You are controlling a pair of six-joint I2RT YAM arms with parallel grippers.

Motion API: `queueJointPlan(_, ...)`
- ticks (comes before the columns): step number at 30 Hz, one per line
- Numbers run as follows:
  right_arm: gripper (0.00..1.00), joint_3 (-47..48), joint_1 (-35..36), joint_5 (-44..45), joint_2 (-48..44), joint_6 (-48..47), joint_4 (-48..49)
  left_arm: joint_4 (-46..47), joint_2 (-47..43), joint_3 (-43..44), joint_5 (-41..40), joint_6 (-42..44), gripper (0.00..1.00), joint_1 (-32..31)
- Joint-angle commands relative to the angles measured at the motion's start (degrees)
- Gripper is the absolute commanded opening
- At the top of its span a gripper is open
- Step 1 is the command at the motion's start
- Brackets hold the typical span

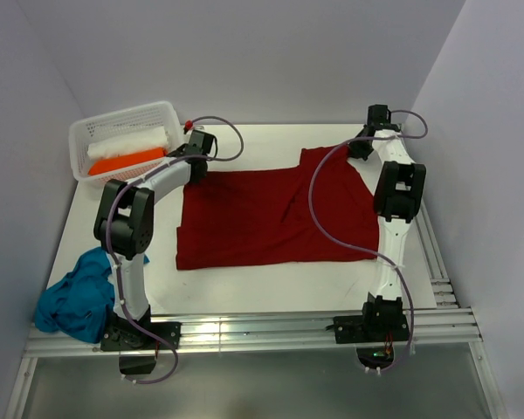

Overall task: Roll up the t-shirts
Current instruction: Fold the tshirt

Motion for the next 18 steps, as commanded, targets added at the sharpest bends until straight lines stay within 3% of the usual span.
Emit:
queueJointPlan(1, 0.00, -3.5, -2.9, -0.3, -5.5, 2.2, 4.9, 0.5, -1.1, 2.9, 0.0, -0.1, 0.00, 1.0)
queueJointPlan(9, 0.00, -4.6, -4.6, -6.0, -7.6, 3.1, 10.1, -0.8, 2.1, 8.6, 0.5, 1.9, 0.00, 0.9)
queueJointPlan(18, 0.00, -11.7, -4.4, -10.0, -12.0, 2.6, 19.1, -0.4, 2.5, 7.4, -0.1, 2.5, 0.00, 0.9)
